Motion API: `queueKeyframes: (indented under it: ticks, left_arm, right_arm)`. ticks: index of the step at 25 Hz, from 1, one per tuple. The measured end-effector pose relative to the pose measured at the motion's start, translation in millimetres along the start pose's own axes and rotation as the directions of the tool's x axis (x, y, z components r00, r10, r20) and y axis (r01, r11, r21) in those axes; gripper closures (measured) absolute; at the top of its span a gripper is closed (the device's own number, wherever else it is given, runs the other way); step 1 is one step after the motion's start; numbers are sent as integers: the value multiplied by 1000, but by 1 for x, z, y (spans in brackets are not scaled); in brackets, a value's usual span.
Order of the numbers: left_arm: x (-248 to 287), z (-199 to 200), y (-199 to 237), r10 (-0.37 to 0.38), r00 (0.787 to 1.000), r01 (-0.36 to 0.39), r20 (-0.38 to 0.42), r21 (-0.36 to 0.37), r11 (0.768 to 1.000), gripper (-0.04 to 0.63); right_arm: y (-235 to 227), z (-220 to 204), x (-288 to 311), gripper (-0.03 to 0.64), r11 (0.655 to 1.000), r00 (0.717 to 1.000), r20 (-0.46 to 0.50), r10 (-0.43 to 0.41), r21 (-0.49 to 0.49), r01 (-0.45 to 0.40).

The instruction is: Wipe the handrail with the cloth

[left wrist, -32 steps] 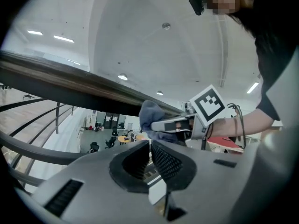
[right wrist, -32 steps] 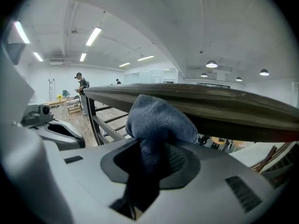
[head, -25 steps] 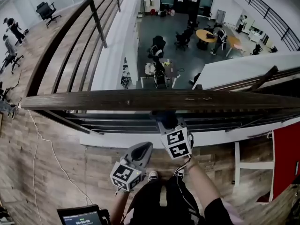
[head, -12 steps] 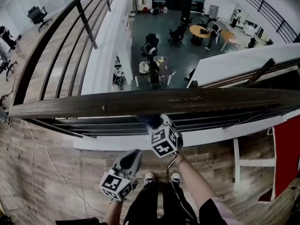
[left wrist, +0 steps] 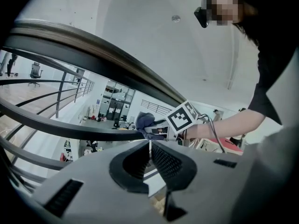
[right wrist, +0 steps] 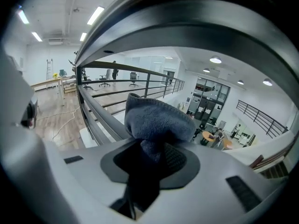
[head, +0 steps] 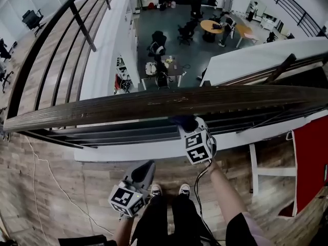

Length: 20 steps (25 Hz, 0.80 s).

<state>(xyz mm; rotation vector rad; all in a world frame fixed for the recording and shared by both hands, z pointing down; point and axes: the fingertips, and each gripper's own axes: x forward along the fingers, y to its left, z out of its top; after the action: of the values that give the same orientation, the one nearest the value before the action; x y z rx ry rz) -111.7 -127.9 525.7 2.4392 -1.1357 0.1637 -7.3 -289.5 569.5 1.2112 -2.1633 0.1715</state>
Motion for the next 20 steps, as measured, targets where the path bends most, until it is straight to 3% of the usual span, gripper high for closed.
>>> queueKeyframes:
  ticks: [6, 13, 20]
  left_arm:
    - [31, -3, -39, -19, 1000, 20, -16, 14, 1000, 595]
    - [63, -9, -77, -35, 999, 36, -36, 22, 999, 595]
    - [99, -11, -110, -63, 997, 64, -53, 26, 998, 595]
  right_arm:
    - [-106, -56, -41, 509, 992, 993, -35, -111, 57, 113]
    - [-223, -120, -92, 509, 961, 966, -99, -241, 117, 251]
    - [-310, -167, -125, 508, 928, 937, -145, -318, 155, 339]
